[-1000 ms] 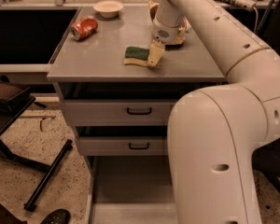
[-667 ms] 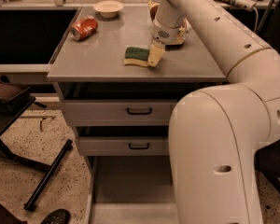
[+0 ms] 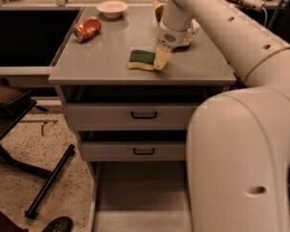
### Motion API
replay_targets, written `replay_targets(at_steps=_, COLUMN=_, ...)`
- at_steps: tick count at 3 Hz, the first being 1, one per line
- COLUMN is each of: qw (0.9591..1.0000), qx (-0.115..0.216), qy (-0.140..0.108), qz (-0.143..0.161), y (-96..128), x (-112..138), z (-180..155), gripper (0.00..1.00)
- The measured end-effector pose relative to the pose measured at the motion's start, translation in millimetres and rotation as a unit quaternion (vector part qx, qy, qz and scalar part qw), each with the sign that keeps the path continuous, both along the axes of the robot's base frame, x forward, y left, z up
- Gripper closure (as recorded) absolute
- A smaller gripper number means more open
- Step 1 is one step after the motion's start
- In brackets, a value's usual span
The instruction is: Place sponge into bottom drawer
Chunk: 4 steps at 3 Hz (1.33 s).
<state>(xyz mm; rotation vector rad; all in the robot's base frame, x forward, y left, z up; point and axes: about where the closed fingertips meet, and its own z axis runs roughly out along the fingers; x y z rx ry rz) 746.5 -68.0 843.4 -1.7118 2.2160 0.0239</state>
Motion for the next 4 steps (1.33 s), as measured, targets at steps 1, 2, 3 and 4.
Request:
replay_targets(at_steps=1, qw=0.9948, qx=0.031, qy=-0.070, qz=-0.067, y=-27, x=-28, z=51, gripper=1.00)
replay_targets(at_steps=2, qw=0.9796, qx=0.076, qy=-0.155, qz=-0.103, y=-41, x=-80, z=117, gripper=1.00)
replay_targets(at_steps=3, qw=0.9725, qx=0.112, qy=-0.188, qz=-0.081, y=-23, x=-123, z=114, gripper=1.00)
replay_targets(at_steps=4, qw=0.9784, qx=0.130, qy=-0.159, qz=-0.027, y=8, x=-150, z=32, gripper=1.00)
